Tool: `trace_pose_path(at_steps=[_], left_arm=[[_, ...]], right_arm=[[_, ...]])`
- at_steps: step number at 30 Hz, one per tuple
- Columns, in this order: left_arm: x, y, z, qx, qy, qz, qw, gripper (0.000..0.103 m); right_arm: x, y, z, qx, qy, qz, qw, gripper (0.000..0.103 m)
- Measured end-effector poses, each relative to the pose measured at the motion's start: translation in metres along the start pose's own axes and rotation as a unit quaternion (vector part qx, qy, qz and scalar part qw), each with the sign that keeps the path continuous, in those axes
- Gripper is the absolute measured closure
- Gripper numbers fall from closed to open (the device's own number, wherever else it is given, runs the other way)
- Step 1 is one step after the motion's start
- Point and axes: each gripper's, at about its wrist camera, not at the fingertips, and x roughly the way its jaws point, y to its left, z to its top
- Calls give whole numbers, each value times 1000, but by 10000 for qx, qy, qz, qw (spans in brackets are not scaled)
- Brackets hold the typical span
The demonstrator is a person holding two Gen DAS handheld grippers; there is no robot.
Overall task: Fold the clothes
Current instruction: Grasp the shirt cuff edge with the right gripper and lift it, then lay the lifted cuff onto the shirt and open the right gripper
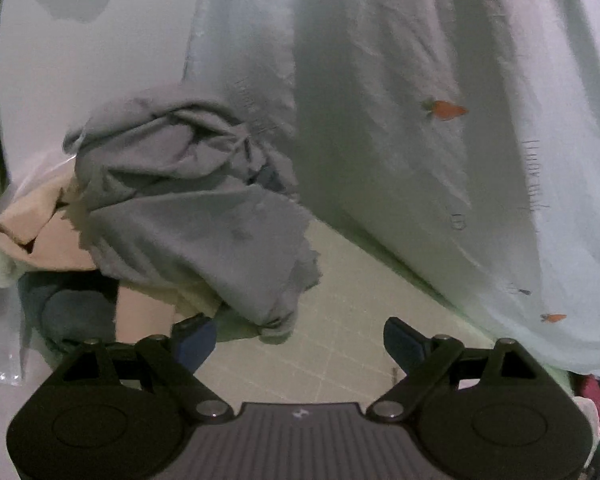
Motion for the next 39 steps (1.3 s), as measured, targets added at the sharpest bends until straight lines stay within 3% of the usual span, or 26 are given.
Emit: trace_pose_path(at_steps=[6,9,11,16,19,24,28,31,34,39], left_arm=[[20,-6,-3,19,232,-86,9997,12],[26,-25,-15,241,303,-170,9991,12],[30,-37,-23,389,350,-226,9984,12],[40,-68,-42,759,468,-366,9953,12],[46,-87,-54,980,537,-450,9927,12],[60,-104,-105,996,539,-307,9931,12],[69,-116,-150,794,905,-18,9927,12],[71,-130,-173,942,1113,101,9893,12],[75,-142,-181,948,1156,185,9886,12],[84,-158,-189,939,1197,189,9882,12]], right_arm=[[-6,0,-1,-26,75,130,9999,85],[-15,-4,4,-76,110,309,9994,73],[-23,-9,8,61,-32,636,9980,61],[-46,-12,13,130,-513,1458,9879,51],[-62,-29,8,349,-831,1988,9759,42],[-73,-59,-10,299,-1321,2461,9597,32],[-63,-90,-19,228,-1506,2424,9581,26],[-45,-112,-23,257,-1405,1970,9700,25],[-25,-128,-22,349,-1251,1561,9792,25],[-1,-133,-8,481,-1179,1363,9825,23]])
